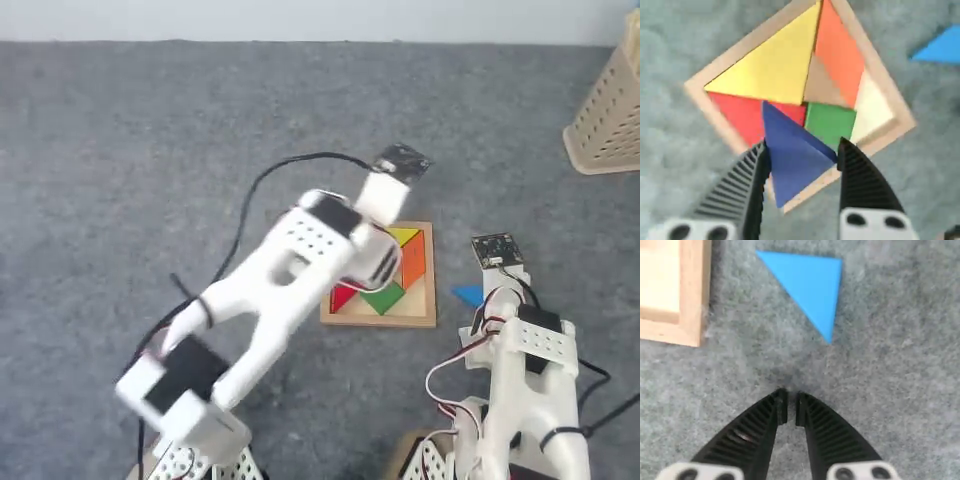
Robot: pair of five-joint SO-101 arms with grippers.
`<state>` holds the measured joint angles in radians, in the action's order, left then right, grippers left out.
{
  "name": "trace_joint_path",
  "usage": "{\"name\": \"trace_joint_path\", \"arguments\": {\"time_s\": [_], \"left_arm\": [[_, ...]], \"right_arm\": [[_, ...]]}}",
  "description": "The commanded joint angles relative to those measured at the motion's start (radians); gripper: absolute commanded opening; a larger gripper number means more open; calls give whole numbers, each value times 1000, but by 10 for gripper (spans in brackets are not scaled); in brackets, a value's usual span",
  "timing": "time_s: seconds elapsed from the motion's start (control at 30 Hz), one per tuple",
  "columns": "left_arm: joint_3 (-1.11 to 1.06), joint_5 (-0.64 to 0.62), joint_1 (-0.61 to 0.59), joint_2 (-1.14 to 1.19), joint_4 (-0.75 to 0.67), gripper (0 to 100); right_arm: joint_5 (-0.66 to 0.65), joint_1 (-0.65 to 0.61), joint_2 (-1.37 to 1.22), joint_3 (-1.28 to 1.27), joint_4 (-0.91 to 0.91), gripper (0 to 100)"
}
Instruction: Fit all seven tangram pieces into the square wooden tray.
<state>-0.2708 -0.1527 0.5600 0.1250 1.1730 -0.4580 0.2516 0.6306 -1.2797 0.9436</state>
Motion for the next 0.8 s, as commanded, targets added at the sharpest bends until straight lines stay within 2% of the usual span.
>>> {"name": "trace_joint_path", "arguments": {"time_s": [0.0,0.17,0.33,0.77], "left_arm": [[111,-94,29,64,-32,83],[197,-127,80,110,41,83],[203,-127,138,118,48,85],[202,-121,137,120,48,88]], "right_arm": [[-9,18,21,-12,-35,55],[-9,18,21,-12,-35,55],[-9,18,21,-12,-35,55],[-12,18,21,-12,-35,55]]}}
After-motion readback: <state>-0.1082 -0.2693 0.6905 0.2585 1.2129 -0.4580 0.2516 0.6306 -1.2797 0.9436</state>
